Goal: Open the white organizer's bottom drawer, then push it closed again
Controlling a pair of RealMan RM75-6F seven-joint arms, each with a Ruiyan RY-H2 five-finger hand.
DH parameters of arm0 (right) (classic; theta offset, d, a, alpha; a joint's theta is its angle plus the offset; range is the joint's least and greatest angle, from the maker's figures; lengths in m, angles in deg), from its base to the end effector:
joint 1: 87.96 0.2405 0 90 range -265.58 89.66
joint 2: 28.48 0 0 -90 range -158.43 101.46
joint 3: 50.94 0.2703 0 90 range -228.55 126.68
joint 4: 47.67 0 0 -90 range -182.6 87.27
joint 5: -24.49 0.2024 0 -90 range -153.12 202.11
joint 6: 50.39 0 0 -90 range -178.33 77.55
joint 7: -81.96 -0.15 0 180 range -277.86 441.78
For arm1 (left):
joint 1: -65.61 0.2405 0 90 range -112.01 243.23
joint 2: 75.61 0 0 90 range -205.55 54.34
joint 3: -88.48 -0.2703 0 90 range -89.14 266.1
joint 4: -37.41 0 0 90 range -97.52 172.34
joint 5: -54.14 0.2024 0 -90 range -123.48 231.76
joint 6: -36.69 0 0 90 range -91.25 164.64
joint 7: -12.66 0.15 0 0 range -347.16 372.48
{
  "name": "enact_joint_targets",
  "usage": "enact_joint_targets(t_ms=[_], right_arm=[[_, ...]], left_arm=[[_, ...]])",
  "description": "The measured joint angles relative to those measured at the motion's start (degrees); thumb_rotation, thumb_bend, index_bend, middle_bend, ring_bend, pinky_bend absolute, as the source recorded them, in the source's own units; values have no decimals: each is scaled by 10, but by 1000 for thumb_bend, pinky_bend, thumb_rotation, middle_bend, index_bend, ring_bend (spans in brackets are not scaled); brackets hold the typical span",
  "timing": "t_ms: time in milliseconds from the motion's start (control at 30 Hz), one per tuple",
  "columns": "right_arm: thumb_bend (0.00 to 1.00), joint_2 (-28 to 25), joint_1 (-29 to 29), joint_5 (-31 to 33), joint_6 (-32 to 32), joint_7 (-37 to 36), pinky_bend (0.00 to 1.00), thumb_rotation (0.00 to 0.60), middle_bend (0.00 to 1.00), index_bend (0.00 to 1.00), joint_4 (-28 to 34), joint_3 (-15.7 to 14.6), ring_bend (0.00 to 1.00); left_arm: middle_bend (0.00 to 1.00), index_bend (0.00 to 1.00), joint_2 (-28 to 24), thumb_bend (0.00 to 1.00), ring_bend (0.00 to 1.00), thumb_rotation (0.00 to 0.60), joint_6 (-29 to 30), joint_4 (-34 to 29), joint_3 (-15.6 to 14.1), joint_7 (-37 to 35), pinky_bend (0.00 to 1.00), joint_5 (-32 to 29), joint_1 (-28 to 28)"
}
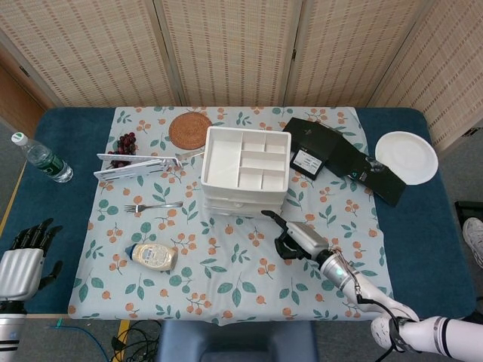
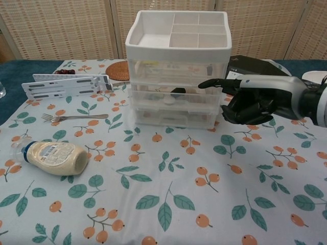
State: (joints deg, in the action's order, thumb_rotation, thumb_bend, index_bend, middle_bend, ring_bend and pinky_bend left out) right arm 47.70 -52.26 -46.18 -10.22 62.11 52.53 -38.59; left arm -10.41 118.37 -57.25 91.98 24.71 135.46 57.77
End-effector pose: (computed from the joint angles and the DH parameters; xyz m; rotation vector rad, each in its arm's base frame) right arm -0.1585 -0.3074 0.0168 1.7646 -1.7963 1.1297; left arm -0.3146 0.2050 0.1597 -1.4321 -0.8301 -0.7651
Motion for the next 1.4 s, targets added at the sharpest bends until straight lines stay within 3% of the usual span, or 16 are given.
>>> enact_joint_targets(t_ms=[800, 1167, 1400], right_arm=[[738, 35, 60, 74, -44, 11, 1000, 600, 902, 2, -59, 8, 1000], [740, 44, 72, 85, -49, 20, 1000, 600, 909, 164, -66, 3, 1000], [741, 38, 62, 72, -39, 15, 1000, 600, 911, 178, -48, -5, 1000]], left_arm=[[110, 171, -2, 344, 131, 600, -4, -8, -2, 7, 142, -1, -4], [110, 172, -4, 344, 131, 600, -1, -9, -3, 7, 143, -3, -1], [110, 172, -4, 343, 131, 600, -1, -7, -5, 6, 142, -4, 1]])
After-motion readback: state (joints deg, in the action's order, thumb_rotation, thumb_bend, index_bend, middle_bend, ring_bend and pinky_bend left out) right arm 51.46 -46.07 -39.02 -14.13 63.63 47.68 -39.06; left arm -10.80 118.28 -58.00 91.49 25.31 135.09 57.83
